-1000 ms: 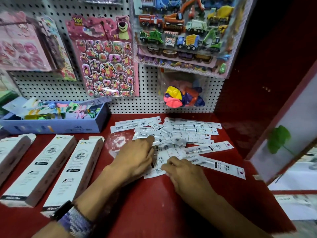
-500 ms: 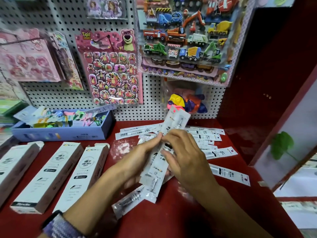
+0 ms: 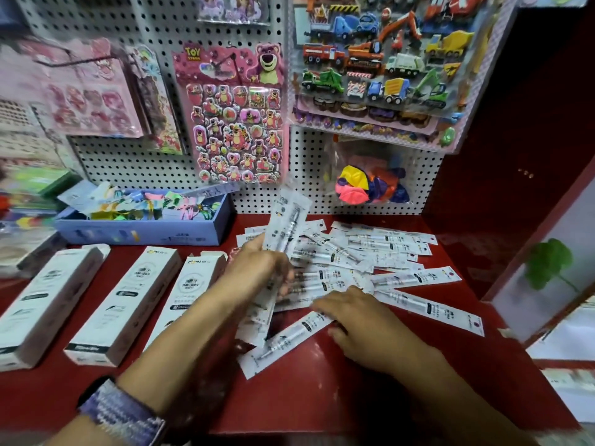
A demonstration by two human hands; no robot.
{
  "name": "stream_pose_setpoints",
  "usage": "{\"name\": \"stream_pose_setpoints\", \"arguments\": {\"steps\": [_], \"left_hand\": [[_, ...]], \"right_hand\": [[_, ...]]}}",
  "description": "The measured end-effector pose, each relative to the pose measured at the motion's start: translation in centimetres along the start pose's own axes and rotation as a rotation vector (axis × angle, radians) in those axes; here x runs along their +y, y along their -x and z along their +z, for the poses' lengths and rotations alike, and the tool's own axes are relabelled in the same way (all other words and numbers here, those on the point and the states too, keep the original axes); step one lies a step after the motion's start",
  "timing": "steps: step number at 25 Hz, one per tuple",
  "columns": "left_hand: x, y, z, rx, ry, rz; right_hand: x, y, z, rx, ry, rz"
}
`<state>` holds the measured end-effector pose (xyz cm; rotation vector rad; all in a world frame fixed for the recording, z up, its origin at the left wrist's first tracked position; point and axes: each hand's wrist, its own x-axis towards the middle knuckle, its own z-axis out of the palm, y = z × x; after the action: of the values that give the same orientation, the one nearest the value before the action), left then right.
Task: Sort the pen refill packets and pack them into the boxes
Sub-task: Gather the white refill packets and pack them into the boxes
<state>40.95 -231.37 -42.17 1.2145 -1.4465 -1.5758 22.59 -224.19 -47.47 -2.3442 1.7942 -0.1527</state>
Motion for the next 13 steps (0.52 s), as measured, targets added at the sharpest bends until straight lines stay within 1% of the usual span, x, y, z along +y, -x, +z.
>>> {"name": "stream_pose_setpoints", "arguments": {"steps": [1, 2, 5, 6, 8, 10, 11, 12, 13], "left_hand": [[-0.5, 0.3, 0.1, -0.016, -0.094, 0.002], [-1.2, 0.5, 0.2, -0.031, -0.236, 0.034], [-3.3, 0.6, 0.3, -0.099, -0.872, 0.260], [-3.4, 0.6, 0.2, -0.102, -0.964, 0.313], [-2.5, 0.7, 0.0, -0.073, -0.952, 0.331], [-1.6, 0.7, -0.4, -0.004, -0.937, 0.348], [-1.3, 0.8, -0.5, 0.006, -0.908, 0.347], [-1.1, 0.7, -0.5, 0.012, -0.808, 0.349], [-1.1, 0.7, -0.3, -0.004, -0.633, 0.345]], "right_hand": [[0.0, -0.4, 0.6, -0.013, 0.073, -0.018], [-0.2, -0.7, 0.9, 0.033, 0.129, -0.036], [-0.7, -1.4, 0.8, 0.223, 0.246, -0.103], [-0.5, -1.4, 0.6, 0.292, 0.245, -0.118], [-0.2, -1.4, -0.3, 0.486, 0.159, -0.150], [-1.0, -1.0, -1.9, 0.763, -0.058, -0.145], [-1.4, -0.8, -2.7, 0.890, -0.220, -0.083], [-2.0, -0.6, -3.5, 0.982, -0.425, 0.008], [-2.2, -0.3, -4.0, 1.015, -0.667, 0.103]]}}
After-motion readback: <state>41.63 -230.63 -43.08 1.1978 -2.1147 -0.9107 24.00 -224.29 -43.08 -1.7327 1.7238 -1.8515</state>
